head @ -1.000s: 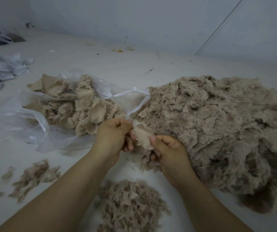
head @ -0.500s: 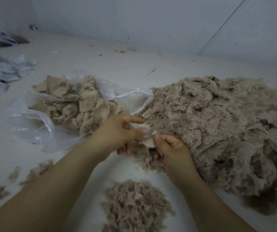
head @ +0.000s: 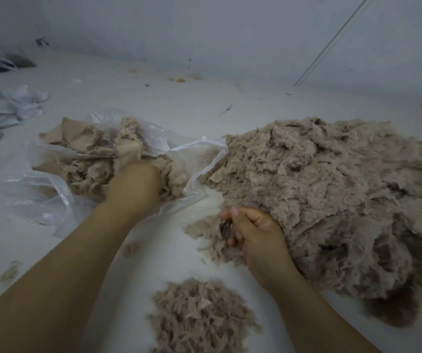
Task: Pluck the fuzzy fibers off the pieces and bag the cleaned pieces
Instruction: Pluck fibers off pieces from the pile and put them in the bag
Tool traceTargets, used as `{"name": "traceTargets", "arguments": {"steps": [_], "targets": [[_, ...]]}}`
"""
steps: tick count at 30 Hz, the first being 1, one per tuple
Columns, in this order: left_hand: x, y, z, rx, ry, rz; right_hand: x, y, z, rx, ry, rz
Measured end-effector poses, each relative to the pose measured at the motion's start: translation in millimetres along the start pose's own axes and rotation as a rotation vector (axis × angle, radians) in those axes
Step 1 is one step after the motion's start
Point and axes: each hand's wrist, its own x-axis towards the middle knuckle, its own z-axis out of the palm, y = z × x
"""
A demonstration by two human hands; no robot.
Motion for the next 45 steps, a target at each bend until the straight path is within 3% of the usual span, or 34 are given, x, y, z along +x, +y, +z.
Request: {"name": "traceTargets", "arguments": {"steps": [2, 4, 7, 8, 10, 12, 15, 21, 27, 37, 45], "targets": [[-2.8, 0.2, 7.5, 0.052, -0.028, 0.021, 1.4, 0.3, 0.3, -0.01, -0.005, 0.008], [-10.8, 6.9, 8.1, 0.056, 0.117, 0.038, 2.2, 0.1, 0.4, -0.013, -0.007, 0.017], [-29.2, 24.8, 0.3, -0.036, 0.321, 0.197, 4.1, 0.9, 1.2, -0.011, -0.012, 0.023], [-36.0, 31.3, 0.3, -0.115, 0.25, 0.27, 4.1, 0.1, 1.8, -0.003, -0.011, 0.024], [-47.4, 42.2, 5.0, -0.287, -0.05, 0.394, 4.2, 0.3, 1.6, 0.013, -0.009, 0.019], [-52.7, 47.9, 16.1, -0.331, -0.257, 0.406, 3.4, 0.0, 1.2, 0.022, -0.013, 0.014], [-51.3, 53.8, 30.0, -0.362, -0.15, 0.312, 2.8, -0.3, 0.5, 0.051, -0.04, 0.01], [-42.5, 66.8, 26.6, -0.734, -0.087, 0.151, 2.9, -2.9, 0.2, 0.039, -0.089, 0.007], [-43.4, 77.5, 15.6, -1.225, -0.179, -0.096, 5.8, 0.7, -0.9, 0.048, -0.05, 0.026], [-43.8, 82.7, 2.5, -1.647, -0.386, -0.273, 7.3, 0.2, -2.0, 0.007, -0.07, 0.063], [-38.4, 64.0, 8.7, -1.805, -0.285, -0.636, 10.3, 7.9, -3.0, 0.113, 0.061, 0.107]]}}
